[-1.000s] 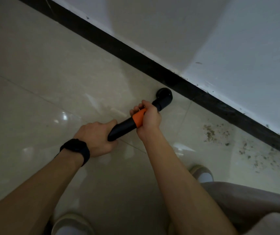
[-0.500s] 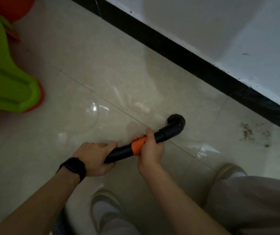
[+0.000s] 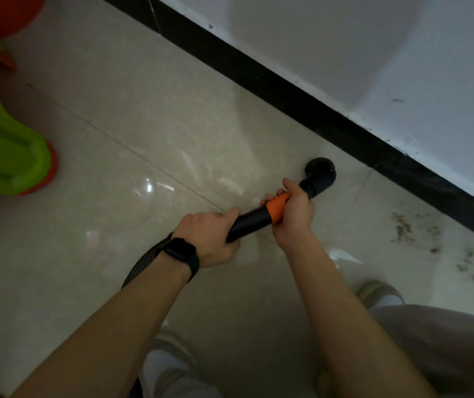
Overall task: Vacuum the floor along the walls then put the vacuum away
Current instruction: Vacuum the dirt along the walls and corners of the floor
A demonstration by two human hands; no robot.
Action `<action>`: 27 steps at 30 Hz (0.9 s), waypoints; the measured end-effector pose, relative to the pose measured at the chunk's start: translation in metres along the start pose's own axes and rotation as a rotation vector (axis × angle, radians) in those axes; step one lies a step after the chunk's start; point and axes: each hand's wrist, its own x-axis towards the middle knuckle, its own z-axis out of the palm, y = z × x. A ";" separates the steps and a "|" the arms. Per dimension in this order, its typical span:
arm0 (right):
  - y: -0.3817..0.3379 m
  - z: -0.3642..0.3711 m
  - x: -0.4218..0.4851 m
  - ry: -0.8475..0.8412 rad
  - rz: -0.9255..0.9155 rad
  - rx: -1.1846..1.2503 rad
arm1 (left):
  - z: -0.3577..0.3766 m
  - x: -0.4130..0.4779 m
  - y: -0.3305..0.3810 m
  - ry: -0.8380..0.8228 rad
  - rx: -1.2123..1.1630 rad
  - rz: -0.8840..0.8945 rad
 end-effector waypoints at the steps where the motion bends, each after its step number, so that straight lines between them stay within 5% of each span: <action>1: -0.002 0.006 0.003 -0.007 0.000 -0.019 | -0.002 0.003 -0.001 0.006 -0.016 -0.023; 13: 0.007 0.098 0.017 -0.189 0.020 -0.249 | -0.017 0.010 -0.048 0.159 -0.152 -0.277; 27: -0.017 -0.031 -0.005 0.223 -0.033 0.013 | 0.001 0.020 0.024 -0.175 0.010 0.146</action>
